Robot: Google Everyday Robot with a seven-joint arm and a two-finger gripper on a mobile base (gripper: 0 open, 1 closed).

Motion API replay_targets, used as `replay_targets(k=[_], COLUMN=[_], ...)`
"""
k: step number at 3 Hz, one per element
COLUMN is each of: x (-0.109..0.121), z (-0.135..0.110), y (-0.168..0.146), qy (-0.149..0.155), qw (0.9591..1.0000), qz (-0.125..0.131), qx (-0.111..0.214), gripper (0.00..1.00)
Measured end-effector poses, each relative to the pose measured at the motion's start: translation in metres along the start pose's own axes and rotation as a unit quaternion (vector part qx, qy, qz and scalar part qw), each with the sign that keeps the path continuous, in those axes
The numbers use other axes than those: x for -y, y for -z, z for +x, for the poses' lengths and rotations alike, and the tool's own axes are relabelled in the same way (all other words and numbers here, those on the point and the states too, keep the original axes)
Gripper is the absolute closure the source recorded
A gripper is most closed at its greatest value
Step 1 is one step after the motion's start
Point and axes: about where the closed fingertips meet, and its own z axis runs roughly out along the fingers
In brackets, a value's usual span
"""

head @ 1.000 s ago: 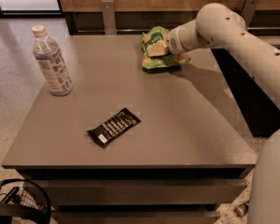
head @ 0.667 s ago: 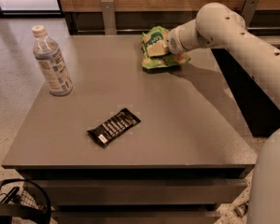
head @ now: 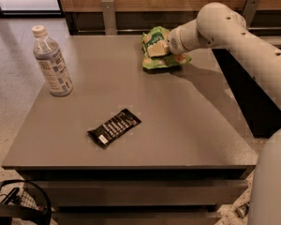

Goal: Move green rice chip bag near rxbar chocolate

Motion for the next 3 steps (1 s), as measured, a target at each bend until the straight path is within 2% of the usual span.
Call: replay_targets(k=[1,2,3], x=[0.000,0.013,0.029], z=[0.000,-0.015,-0.042], y=[0.000,0.043,0.103], qy=[0.000,0.005,0.015], qw=[1.0000,0.9994,0.9965], qz=[0.000,0.019,0.045], qx=[0.000,0.029,0.070], gripper=[1.00,1.00,1.00])
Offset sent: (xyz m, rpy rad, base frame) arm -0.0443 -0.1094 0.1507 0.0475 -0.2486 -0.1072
